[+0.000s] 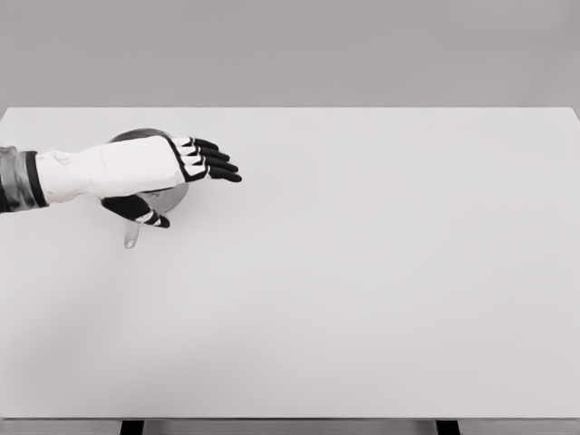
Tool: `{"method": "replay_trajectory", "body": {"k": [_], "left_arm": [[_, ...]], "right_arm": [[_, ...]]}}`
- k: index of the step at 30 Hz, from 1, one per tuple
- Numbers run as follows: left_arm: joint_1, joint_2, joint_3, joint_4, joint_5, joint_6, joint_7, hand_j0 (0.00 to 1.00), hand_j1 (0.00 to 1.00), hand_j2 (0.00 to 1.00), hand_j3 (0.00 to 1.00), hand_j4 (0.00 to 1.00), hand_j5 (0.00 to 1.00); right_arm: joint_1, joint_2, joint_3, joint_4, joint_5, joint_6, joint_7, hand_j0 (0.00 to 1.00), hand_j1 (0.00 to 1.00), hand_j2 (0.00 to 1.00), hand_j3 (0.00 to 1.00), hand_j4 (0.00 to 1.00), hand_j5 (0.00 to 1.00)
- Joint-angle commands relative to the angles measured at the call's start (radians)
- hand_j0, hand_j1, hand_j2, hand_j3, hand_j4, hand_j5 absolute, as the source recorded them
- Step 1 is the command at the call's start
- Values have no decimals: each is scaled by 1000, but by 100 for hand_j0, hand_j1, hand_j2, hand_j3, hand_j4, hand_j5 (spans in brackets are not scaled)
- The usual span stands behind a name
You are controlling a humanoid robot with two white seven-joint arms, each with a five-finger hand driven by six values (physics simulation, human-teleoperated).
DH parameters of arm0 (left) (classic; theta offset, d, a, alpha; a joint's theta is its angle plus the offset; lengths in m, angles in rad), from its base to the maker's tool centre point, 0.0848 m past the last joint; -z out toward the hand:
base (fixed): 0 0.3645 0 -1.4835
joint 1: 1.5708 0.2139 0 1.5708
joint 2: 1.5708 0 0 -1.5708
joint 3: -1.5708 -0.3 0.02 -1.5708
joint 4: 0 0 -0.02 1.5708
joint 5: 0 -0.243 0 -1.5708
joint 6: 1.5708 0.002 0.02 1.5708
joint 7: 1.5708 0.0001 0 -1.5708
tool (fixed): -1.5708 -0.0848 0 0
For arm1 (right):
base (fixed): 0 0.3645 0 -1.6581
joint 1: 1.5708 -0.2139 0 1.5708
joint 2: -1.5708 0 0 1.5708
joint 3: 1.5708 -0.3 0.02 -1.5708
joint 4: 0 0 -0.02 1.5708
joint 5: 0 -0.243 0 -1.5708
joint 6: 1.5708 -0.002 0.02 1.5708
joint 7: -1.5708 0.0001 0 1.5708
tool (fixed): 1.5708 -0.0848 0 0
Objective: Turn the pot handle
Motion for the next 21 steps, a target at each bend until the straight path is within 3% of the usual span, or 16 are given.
{"method": "replay_trajectory", "body": {"k": [1,11,21], "left_arm": [[0,-25,-25,5,-76,14,0,100,100,100,100,100,100],[18,116,-19,10,-79,-5,0,100,100,100,100,100,100],[37,133,-7,66,-87,-5,0,100,100,100,100,100,100]], "right_arm": [[0,0,2,1,0,0,1,100,100,100,100,100,100],[0,0,0,-1,0,0,0,100,100,100,100,100,100],[0,0,0,1,0,-1,0,100,100,100,100,100,100]]}}
